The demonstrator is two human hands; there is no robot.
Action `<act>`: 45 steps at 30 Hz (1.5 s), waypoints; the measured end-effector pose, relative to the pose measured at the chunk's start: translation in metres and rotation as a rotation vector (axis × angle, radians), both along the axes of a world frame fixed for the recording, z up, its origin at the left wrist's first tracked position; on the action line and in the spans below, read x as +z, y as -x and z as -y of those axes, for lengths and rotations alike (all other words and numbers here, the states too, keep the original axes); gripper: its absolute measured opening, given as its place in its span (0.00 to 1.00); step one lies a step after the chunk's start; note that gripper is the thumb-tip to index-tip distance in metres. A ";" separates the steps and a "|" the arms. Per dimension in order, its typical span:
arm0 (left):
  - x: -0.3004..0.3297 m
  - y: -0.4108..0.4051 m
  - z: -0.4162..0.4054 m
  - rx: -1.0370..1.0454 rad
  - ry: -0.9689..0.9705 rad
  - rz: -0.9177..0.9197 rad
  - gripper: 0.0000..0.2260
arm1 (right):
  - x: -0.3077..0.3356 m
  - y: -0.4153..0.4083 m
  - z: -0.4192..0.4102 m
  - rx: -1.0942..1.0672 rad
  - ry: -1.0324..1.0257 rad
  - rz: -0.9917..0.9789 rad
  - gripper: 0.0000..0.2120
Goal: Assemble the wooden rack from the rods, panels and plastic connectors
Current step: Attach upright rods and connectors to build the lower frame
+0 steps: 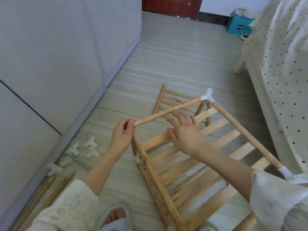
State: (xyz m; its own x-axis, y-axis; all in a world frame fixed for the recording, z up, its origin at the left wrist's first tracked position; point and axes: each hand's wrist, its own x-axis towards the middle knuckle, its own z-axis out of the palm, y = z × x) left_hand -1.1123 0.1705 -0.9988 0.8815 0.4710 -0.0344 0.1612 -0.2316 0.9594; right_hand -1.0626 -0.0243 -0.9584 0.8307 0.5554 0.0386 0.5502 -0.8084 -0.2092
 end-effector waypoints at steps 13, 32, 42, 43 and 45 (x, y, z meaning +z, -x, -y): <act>-0.012 0.021 0.008 -0.038 0.331 -0.053 0.16 | -0.027 -0.023 -0.079 0.161 0.006 0.009 0.21; -0.013 0.022 0.013 0.036 0.272 -0.035 0.16 | -0.048 -0.030 -0.087 0.066 -0.087 0.186 0.22; -0.012 0.001 0.017 0.111 0.304 -0.070 0.14 | -0.026 -0.058 -0.066 0.072 -0.184 -0.015 0.16; -0.010 -0.005 0.016 0.119 0.321 -0.074 0.14 | -0.025 -0.063 -0.061 0.049 -0.239 0.053 0.15; -0.007 -0.017 0.013 0.139 0.331 -0.083 0.14 | -0.022 -0.079 -0.042 -0.044 -0.239 0.211 0.16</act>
State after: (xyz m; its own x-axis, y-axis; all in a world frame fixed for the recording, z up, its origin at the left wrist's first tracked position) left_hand -1.0952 0.1576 -1.0058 0.7977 0.5373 -0.2737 0.2497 0.1188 0.9610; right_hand -0.9832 0.0181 -0.9807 0.8135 0.4733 0.3379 0.5672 -0.7740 -0.2813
